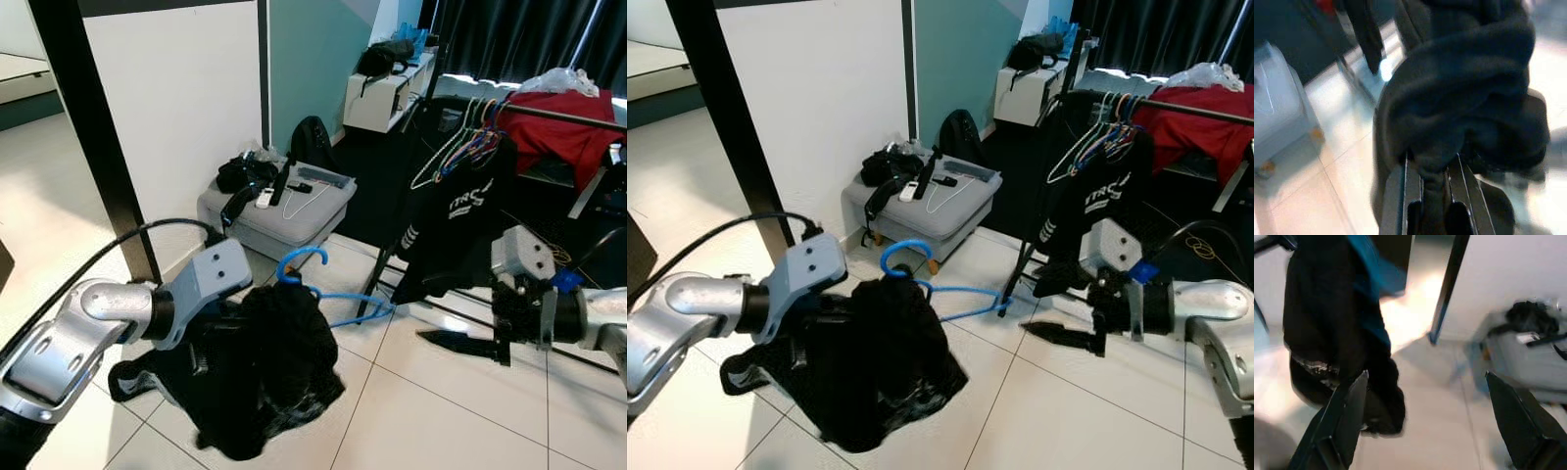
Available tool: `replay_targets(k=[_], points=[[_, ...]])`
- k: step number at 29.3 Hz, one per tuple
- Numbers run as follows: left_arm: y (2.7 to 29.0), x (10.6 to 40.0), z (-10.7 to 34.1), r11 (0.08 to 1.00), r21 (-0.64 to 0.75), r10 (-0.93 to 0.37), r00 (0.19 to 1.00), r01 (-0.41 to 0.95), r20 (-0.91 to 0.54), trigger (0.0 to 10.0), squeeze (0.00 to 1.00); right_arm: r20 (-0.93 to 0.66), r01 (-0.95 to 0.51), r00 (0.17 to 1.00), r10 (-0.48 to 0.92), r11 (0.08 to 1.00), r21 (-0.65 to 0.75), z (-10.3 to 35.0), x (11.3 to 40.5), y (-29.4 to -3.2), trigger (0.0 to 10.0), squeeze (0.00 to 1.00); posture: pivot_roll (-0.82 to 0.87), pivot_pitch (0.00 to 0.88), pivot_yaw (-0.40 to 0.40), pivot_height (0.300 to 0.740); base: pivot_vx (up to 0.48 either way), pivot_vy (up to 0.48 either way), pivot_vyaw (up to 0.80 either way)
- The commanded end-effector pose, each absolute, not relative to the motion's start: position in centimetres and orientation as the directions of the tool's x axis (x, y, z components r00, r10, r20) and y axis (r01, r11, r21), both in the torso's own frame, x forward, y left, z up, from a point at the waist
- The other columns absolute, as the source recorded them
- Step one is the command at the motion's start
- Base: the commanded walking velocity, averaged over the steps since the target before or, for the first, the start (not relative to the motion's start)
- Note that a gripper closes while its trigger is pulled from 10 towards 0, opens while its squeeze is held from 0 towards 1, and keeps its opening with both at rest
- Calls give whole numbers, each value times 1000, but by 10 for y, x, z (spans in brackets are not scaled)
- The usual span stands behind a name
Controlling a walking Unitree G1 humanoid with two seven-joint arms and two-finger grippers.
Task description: Hang hanger
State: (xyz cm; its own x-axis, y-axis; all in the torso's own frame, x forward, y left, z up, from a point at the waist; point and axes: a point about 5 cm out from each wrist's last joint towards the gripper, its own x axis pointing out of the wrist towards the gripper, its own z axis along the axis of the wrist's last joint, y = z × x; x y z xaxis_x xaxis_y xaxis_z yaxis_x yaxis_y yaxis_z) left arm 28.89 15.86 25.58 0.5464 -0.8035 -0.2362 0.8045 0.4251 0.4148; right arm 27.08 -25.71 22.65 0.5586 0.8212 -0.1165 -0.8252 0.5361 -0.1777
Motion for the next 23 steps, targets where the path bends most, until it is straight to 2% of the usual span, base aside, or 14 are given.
replay_targets(k=[1,3,4,5,10,16,23], points=[[164,288,300,487,497,-820,573,718,-24,0,0,-26,-838,545,838,543,-60,218,263,-258,10000,0,29,18,-32,740,0,0,0],[164,288,300,487,497,-820,573,718,-24,0,0,-26,-838,545,838,543,-60,218,263,-258,10000,0,29,18,-32,740,0,0,0],[166,290,312,525,499,-811,584,690,46,8588,0,20,-851,525,851,525,10,210,257,-255,10000,0,28,19,-30,740,0,0,0],[167,292,321,545,498,-808,582,675,94,10000,0,44,-848,530,847,528,49,202,254,-254,10000,0,28,22,-26,740,0,0,0],[166,293,330,565,484,-807,570,669,153,10000,0,74,-830,556,828,551,84,194,253,-254,10000,0,27,23,-18,740,0,0,0],[158,290,349,541,468,-838,491,699,237,10000,0,281,-813,583,762,547,200,190,251,-253,10000,0,39,21,-2,740,0,0,0],[154,289,354,528,484,-848,471,698,245,10000,0,320,-789,613,723,536,300,174,246,-254,10000,0,38,20,-6,740,0,0,0]])
